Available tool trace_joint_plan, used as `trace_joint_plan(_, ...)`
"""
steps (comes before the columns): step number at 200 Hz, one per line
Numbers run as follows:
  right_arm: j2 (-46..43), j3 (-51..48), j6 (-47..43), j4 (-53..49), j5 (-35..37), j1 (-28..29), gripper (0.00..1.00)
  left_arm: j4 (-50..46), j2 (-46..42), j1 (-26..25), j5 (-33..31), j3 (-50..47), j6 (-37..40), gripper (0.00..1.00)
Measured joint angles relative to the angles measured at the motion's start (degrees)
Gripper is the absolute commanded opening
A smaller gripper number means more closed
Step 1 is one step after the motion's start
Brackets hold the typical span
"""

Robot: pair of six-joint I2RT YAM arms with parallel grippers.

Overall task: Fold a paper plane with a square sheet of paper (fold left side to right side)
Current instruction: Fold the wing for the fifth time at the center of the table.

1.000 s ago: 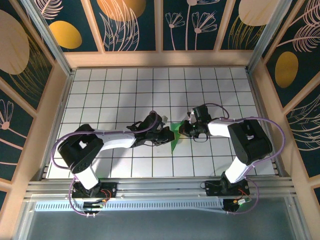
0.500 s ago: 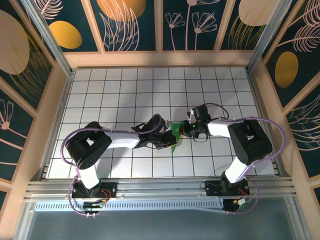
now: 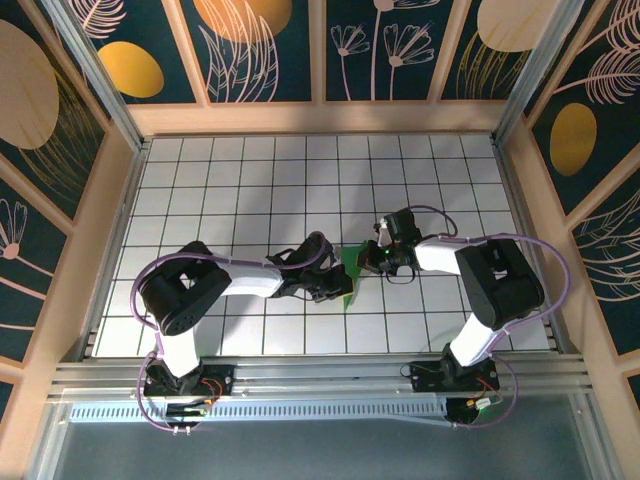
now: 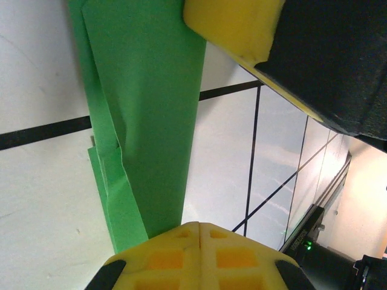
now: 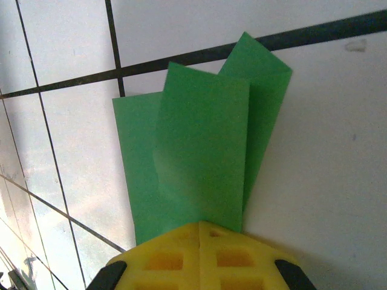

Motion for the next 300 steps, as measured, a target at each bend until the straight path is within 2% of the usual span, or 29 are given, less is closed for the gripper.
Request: trace_joint_plan(300, 0.63, 1.27, -0.02, -1.25, 0.63, 0.74, 0.00, 0.42, 1.60, -0.20, -1.36, -0.92, -2.34, 0.00)
